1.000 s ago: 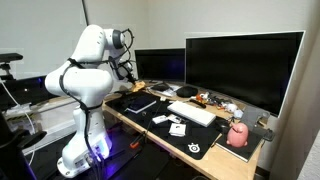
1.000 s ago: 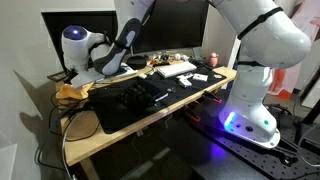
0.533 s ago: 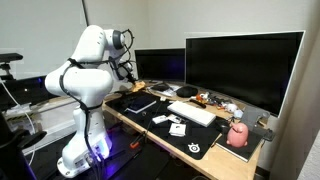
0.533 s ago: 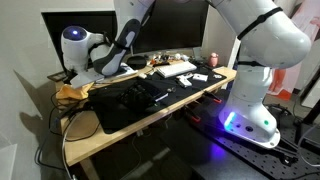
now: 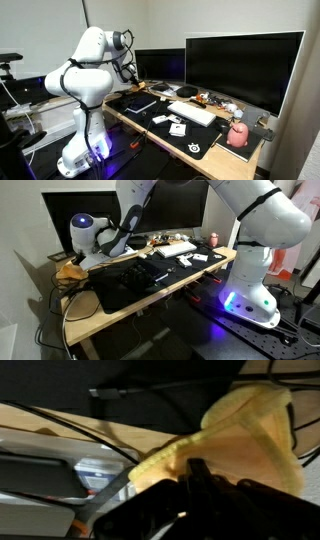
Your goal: Move the towel to the far end of the table on the left
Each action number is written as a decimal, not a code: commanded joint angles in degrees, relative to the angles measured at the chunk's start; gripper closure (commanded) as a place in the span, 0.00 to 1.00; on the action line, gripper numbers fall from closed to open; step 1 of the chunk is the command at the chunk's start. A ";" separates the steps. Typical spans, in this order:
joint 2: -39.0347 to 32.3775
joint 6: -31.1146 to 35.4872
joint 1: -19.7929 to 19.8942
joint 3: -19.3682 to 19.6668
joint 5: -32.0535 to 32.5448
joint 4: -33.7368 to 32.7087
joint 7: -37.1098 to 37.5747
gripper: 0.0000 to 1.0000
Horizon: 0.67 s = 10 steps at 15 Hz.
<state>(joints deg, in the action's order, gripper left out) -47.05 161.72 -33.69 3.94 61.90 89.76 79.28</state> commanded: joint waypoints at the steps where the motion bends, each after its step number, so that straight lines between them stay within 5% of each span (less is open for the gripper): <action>1: -1.98 4.21 -1.50 5.28 5.66 -1.06 7.33 1.00; 10: -5.85 12.80 -3.93 12.13 16.79 -4.35 20.95 1.00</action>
<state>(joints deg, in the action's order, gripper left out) -50.97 171.89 -35.97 13.50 75.26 88.42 94.97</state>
